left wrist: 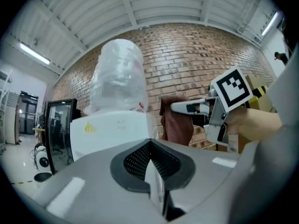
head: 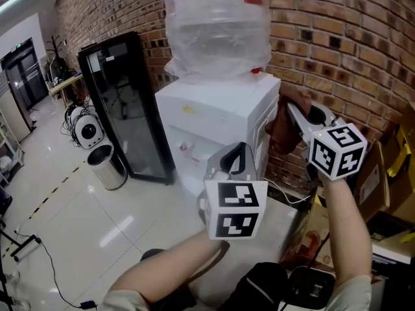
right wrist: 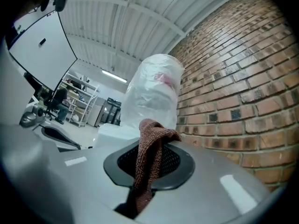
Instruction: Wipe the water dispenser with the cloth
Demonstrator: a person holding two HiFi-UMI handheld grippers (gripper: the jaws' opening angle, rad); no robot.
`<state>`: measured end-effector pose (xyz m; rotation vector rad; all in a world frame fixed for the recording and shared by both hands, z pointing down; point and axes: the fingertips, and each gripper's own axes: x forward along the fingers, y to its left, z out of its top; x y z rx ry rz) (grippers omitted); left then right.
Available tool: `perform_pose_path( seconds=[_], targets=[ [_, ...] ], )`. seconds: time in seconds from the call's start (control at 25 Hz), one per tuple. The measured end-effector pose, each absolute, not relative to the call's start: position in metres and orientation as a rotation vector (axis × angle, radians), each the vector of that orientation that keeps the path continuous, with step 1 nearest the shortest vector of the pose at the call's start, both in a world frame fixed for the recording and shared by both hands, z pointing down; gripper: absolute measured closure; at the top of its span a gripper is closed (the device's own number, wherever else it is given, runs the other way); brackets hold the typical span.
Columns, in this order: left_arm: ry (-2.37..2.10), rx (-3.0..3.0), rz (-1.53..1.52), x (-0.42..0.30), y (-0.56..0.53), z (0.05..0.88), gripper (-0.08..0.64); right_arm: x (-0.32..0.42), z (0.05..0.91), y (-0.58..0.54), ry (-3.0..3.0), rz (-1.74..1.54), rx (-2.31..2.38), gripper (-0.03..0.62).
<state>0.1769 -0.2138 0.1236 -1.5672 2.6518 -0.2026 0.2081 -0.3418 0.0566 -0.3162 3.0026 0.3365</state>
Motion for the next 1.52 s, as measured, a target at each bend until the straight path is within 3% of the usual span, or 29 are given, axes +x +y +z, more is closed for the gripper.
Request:
perform_pose_path(
  seconds=[0.24,0.48,1.12,1.52],
  targets=[
    [2.591,-1.474,-0.124,0.174,-0.225,0.053,0.56,0.171,0.022,-0.354,3.032,0.36,-0.316,0.538],
    [2.622,-1.445,-0.072,0.16,-0.231,0.034,0.56,0.14,0.021,-0.371,3.086,0.372,-0.331,0.538],
    [2.597,-1.559,-0.108,0.186,-0.237,0.073,0.56,0.134,0.12,-0.366,3.237,0.34,-0.298,0.538],
    [2.679,-1.756,-0.23,0.199,-0.222,0.2,0.56,0.131,0.212,-0.364,3.301,0.226,-0.433,0.538]
  ],
)
